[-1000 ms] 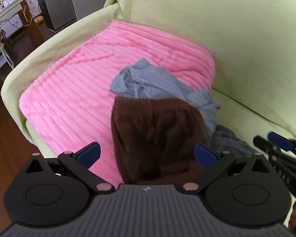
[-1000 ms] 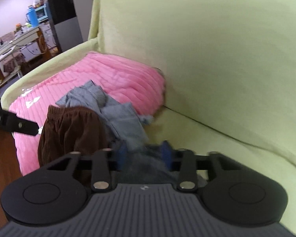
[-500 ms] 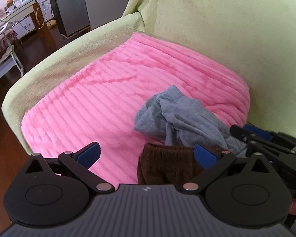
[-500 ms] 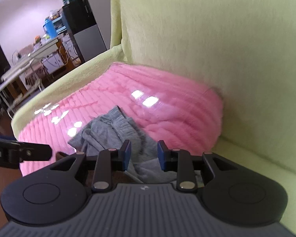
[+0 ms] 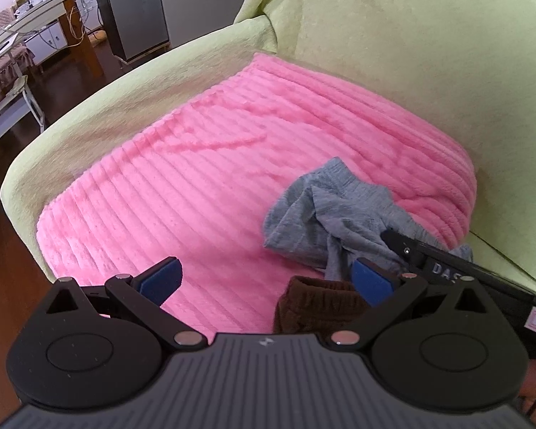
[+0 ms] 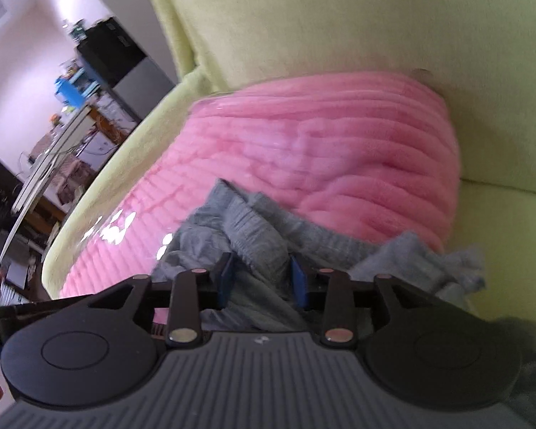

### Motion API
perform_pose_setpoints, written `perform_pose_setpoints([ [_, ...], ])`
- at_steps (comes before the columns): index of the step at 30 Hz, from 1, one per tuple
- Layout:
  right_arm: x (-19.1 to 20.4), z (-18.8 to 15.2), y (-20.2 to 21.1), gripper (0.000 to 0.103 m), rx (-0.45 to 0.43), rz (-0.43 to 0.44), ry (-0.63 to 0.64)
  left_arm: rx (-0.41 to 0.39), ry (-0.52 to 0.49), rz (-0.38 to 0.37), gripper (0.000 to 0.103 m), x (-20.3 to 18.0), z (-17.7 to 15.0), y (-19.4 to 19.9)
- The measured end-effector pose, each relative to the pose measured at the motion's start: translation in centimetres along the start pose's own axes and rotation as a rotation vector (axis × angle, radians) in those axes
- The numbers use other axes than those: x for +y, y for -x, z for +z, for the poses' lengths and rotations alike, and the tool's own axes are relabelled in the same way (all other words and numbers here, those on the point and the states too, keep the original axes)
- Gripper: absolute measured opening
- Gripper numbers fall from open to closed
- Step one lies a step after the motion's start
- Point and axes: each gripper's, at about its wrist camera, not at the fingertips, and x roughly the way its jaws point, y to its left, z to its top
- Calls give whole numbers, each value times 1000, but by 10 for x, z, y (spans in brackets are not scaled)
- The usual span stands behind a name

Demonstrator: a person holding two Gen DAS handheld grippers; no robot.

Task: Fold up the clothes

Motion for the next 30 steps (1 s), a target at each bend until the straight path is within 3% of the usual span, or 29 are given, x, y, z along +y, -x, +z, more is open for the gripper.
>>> perform_pose_setpoints([
  [9, 1, 22, 44, 6, -162, 9, 48, -33, 9, -18, 102, -2, 15, 17],
  [18, -9, 72, 155, 6, -381, -24, 86, -90, -44, -91, 102, -46, 38, 49],
  [24, -31, 72, 232, 6, -417, -144, 102, -95, -97, -173, 102, -96, 37, 71],
  [30, -81, 32, 342, 6, -438, -301, 55, -68, -180, -247, 102, -153, 7, 97],
])
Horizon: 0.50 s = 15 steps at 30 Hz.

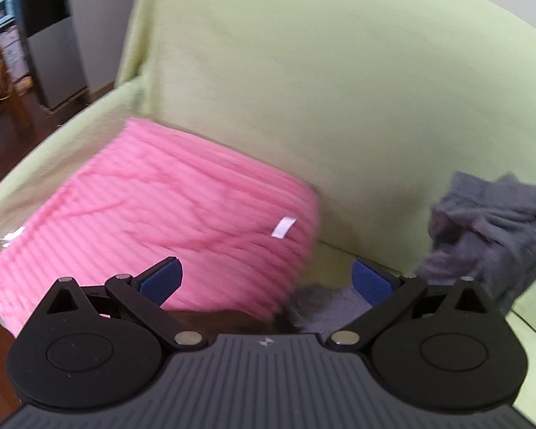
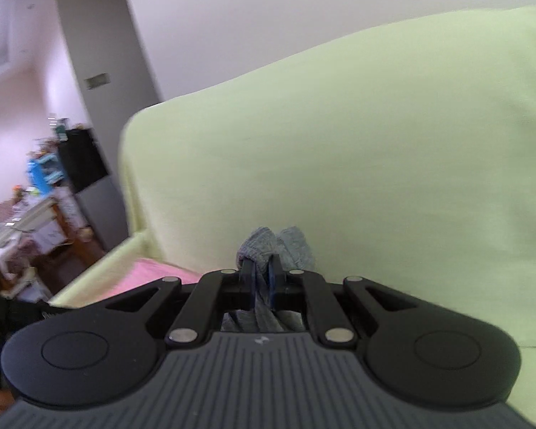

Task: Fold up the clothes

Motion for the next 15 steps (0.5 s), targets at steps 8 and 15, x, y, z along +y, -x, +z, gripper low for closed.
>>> perform_pose_setpoints([
  [8, -96, -28, 153, 6, 40, -246, -41, 69, -31, -91, 102, -97, -61, 22],
  [15, -186, -151, 246, 53, 375, -480, -139, 175, -87, -120, 102, -192, -158, 17],
])
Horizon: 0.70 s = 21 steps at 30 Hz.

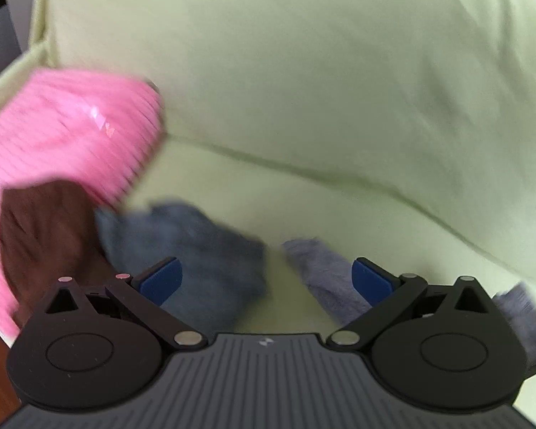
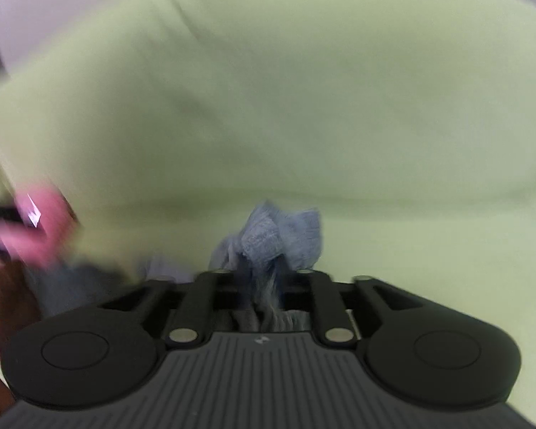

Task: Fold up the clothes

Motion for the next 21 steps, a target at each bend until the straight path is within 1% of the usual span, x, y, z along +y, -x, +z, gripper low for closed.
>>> perform_pose_setpoints([
  [1, -21, -29, -9, 51, 97, -21, 13, 25, -7, 3, 102, -12, -16, -8],
  [2, -30, -39, -13, 51, 132, -25, 15, 52, -15, 7, 102, -24, -32, -16],
  [4, -61, -65, -17, 51, 176, -23, 7, 106, -30, 14, 102, -48, -65, -33],
  [5, -67, -67, -18, 51, 179, -20, 6, 132, -41, 20, 102, -57, -80, -41],
  [7, -82, -64, -25, 43, 150, 22, -2, 160, -53, 26, 102, -67, -94, -50],
  [9, -95, -58, -39, 41, 120, 59, -8, 196, -71, 32, 102, -78, -110, -63],
  [11, -101, -49, -59, 40, 102, 74, -12, 216, -101, 30, 102, -88, -123, -73],
  [12, -102, -47, -66, 40, 98, 74, -16, 219, -119, 29, 102, -92, -127, -78],
  [15, -121, -45, -85, 39, 87, 31, -54, 221, -166, 29, 102, -102, -135, -90],
  [16, -129, -50, -89, 40, 94, 28, -87, 218, -180, 30, 102, -103, -134, -97],
  [18, -140, -56, -105, 40, 89, 52, -164, 209, -202, 30, 102, -103, -132, -110],
  [21, -143, -58, -119, 40, 97, 56, -198, 165, -229, 15, 102, -104, -127, -120],
])
